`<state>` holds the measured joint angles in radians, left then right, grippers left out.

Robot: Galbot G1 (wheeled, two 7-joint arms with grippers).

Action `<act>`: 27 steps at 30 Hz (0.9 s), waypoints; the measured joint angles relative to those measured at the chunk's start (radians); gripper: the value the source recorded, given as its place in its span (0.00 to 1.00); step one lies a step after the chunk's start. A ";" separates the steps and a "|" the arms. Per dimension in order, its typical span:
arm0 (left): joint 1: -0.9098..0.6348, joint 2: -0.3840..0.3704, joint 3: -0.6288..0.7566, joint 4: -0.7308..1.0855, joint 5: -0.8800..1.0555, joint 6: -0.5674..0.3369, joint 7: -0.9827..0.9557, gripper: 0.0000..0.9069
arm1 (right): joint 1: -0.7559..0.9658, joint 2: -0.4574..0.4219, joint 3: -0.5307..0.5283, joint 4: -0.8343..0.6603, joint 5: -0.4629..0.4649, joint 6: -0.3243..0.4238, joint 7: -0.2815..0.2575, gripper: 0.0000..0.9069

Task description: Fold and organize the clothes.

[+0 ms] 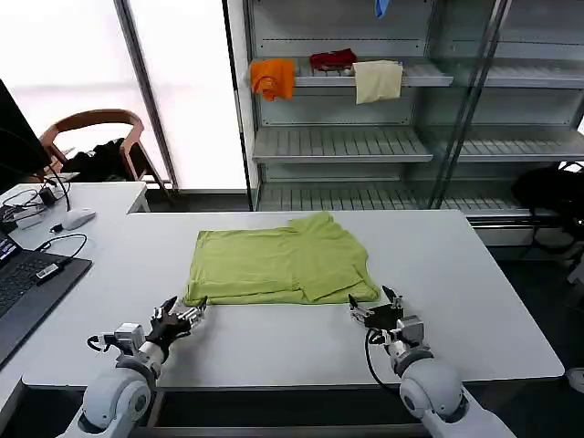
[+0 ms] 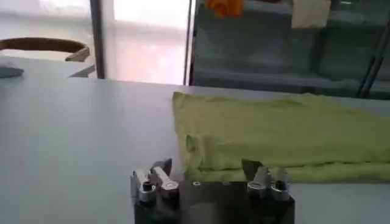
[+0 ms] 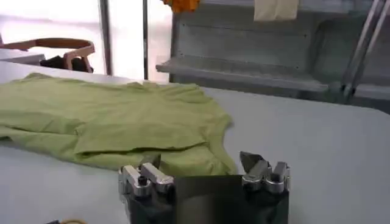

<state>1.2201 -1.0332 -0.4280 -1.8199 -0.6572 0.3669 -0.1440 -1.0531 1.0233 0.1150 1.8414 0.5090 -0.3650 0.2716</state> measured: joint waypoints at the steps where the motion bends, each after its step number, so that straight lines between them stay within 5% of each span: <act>1: -0.001 0.000 0.000 0.004 0.000 -0.001 0.001 0.60 | 0.000 0.000 -0.001 -0.002 0.000 0.001 -0.001 0.60; 7: -0.005 -0.002 0.001 0.025 0.001 -0.008 0.006 0.42 | -0.006 0.000 -0.003 -0.011 -0.003 0.008 -0.007 0.38; 9: -0.005 -0.003 0.003 0.028 0.001 -0.010 0.008 0.30 | -0.008 -0.002 -0.002 -0.012 -0.003 0.010 -0.009 0.30; 11: -0.006 -0.004 0.005 0.031 0.003 -0.011 0.011 0.06 | -0.010 -0.002 -0.002 -0.013 -0.003 0.012 -0.010 0.21; 16: -0.009 -0.005 0.010 0.038 0.008 -0.018 0.019 0.02 | -0.011 -0.003 -0.001 -0.012 -0.003 0.016 -0.011 0.00; 27: -0.001 0.007 0.017 0.027 0.037 -0.034 0.017 0.00 | -0.006 -0.020 0.007 0.003 0.009 0.016 -0.008 0.00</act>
<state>1.2189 -1.0264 -0.4105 -1.7932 -0.6199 0.3328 -0.1266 -1.0589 1.0033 0.1224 1.8449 0.5176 -0.3491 0.2634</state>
